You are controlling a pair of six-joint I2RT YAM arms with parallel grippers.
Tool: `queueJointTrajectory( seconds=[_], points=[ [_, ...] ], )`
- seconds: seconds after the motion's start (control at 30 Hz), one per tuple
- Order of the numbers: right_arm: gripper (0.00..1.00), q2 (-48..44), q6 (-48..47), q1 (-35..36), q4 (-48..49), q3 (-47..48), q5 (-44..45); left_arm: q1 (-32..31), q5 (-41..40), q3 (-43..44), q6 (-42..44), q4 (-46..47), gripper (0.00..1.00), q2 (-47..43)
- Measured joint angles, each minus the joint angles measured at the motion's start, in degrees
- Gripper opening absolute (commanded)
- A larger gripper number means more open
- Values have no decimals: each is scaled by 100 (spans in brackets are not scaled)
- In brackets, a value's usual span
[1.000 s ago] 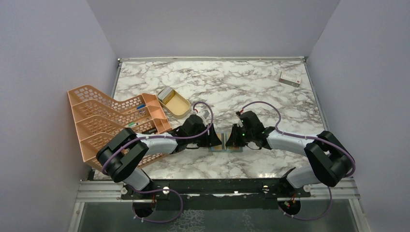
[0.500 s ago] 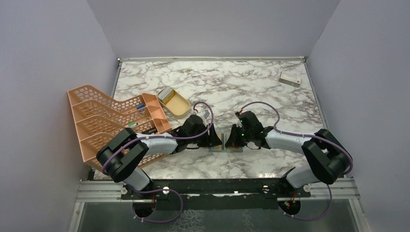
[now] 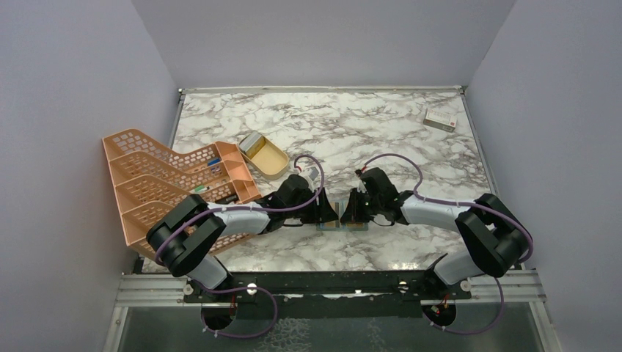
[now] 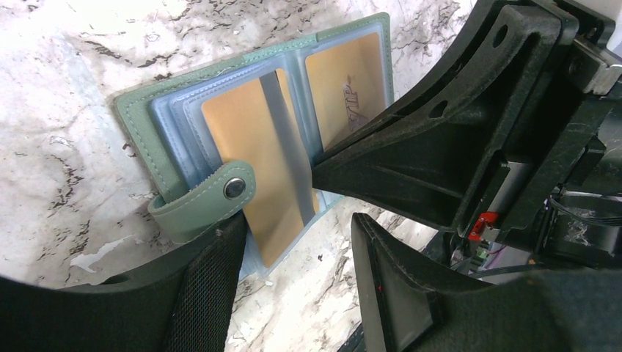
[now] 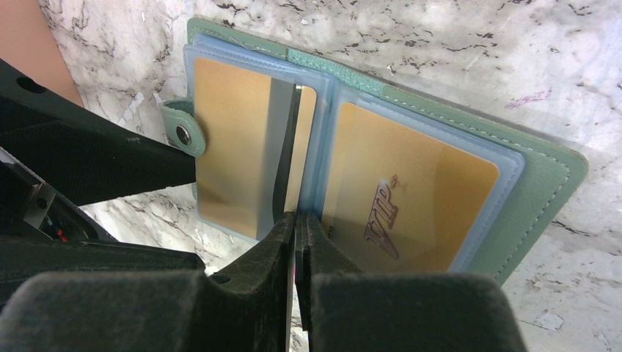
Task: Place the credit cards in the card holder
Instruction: Turn over the card slot in the card holder.
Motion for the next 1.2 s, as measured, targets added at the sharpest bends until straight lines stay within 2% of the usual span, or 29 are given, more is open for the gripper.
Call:
queueJointTrajectory(
  seconds=[0.53, 0.7, 0.9, 1.2],
  points=[
    [7, 4, 0, 13, 28, 0, -2, -103, 278, 0, -295, 286, 57, -166],
    [15, -98, -2, 42, 2, -13, 28, -116, 330, 7, -304, 404, 57, -164],
    [21, -1029, 11, 74, -81, -203, 332, -131, 439, 116, -319, 608, 57, -35],
    [23, -2636, 304, 74, -612, -656, 1174, -203, 619, 612, -326, 863, 57, 509]
  ],
)
